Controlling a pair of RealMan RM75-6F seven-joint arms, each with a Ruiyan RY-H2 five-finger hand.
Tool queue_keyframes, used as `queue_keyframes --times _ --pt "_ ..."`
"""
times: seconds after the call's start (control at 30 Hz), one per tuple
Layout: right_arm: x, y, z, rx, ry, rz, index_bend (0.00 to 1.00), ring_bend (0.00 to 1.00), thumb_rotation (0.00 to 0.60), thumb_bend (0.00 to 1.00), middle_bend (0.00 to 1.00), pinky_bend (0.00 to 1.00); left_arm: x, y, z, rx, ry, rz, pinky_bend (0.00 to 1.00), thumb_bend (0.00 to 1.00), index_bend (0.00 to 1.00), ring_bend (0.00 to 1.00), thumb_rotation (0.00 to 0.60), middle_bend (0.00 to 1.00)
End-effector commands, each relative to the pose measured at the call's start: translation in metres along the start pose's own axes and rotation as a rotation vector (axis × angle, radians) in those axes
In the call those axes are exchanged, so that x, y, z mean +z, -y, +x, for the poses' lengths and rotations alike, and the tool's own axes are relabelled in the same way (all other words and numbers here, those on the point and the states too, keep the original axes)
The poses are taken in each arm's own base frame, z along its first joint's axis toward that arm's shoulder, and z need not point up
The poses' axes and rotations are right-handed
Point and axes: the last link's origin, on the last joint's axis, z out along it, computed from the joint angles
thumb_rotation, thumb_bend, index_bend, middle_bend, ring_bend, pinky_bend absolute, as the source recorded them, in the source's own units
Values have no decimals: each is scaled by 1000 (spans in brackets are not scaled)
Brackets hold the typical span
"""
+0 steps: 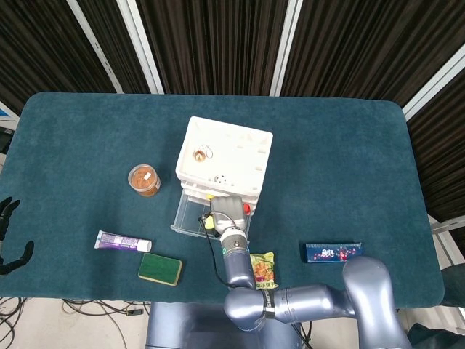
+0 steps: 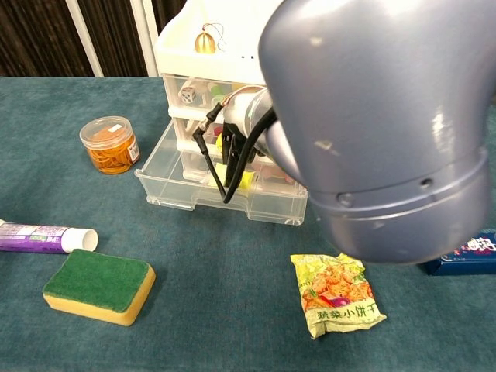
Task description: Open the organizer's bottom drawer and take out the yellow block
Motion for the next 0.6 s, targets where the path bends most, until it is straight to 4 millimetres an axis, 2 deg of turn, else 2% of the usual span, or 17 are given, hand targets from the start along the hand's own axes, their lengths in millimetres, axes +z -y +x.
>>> queue_keyframes --times 0.03,0.3,0.6 --pt "-2 -3 5 19 -6 9 537 1000 600 437 1000 1000 0 0 0 1 1 -1 3 404 33 0 600 0" --pt "-16 -10 21 71 -20 47 538 1000 600 437 1000 1000 0 0 0 2 1 1 7 405 33 0 600 0" --pt "-48 -29 46 128 -66 111 537 1000 600 437 1000 1000 0 0 0 6 -2 3 7 405 33 0 600 0"
